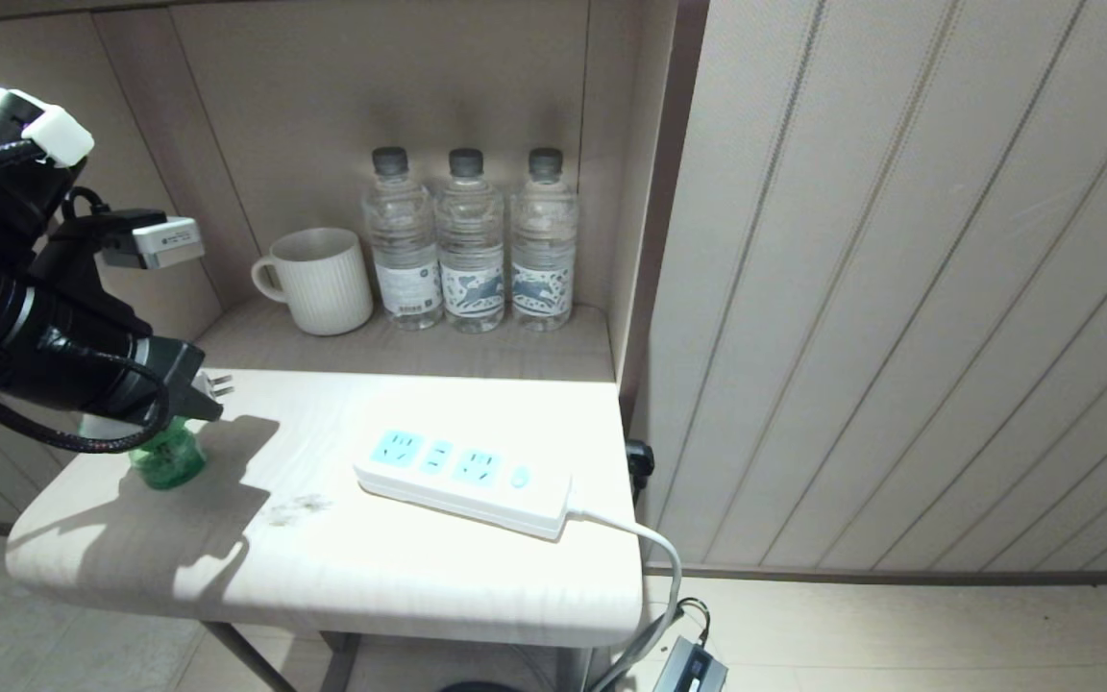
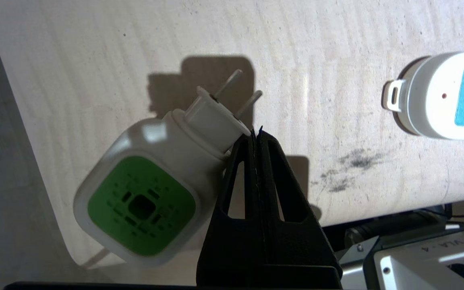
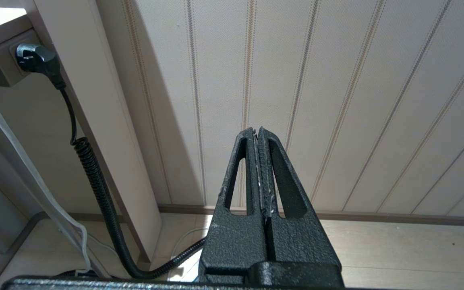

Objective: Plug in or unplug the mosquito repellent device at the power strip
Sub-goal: Pick up the mosquito repellent liquid

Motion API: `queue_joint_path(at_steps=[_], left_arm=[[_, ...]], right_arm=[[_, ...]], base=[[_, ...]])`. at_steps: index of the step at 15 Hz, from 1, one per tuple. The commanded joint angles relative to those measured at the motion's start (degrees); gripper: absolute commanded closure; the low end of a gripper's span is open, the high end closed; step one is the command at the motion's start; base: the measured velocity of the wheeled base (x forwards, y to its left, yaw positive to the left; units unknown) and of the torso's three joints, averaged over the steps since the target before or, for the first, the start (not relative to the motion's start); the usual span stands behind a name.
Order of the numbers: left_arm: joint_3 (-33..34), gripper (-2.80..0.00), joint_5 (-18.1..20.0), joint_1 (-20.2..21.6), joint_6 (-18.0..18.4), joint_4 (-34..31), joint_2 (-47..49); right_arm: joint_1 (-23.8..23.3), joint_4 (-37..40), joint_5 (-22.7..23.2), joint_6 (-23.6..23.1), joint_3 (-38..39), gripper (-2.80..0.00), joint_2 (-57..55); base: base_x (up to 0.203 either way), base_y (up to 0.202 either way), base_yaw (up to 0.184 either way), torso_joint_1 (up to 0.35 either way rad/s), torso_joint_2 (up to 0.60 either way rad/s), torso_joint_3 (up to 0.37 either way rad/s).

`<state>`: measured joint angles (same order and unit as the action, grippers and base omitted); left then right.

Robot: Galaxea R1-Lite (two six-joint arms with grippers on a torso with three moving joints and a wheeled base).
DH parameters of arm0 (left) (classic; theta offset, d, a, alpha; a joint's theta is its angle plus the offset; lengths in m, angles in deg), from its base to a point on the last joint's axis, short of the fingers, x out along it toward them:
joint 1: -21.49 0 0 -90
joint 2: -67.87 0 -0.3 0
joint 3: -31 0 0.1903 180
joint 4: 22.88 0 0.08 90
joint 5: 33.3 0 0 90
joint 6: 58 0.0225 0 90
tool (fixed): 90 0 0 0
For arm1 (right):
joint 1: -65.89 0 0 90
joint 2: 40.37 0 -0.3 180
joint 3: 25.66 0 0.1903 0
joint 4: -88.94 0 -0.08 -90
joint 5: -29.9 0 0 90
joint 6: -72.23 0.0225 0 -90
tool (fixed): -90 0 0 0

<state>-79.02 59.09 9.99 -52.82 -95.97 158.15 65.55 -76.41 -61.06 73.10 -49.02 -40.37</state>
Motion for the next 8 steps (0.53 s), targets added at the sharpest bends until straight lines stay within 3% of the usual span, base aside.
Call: queue_joint_path(at_steps=[1, 8], left_arm=[[-0.09, 0.0, 0.07, 0.51, 0.01, 0.58, 1.14], [-4.25, 0.0, 0.25, 0.69, -1.67, 0.97, 4.05]], right_arm=[[-0.01, -0.07, 0.0, 0.0, 0.0, 0.0, -0.09], [-0.01, -0.07, 0.0, 0.0, 0.0, 0.0, -0.09]], base=[[0.0, 0.0, 0.0, 0.0, 0.0, 0.0], [0.0, 0.0, 0.0, 0.0, 0.0, 0.0]])
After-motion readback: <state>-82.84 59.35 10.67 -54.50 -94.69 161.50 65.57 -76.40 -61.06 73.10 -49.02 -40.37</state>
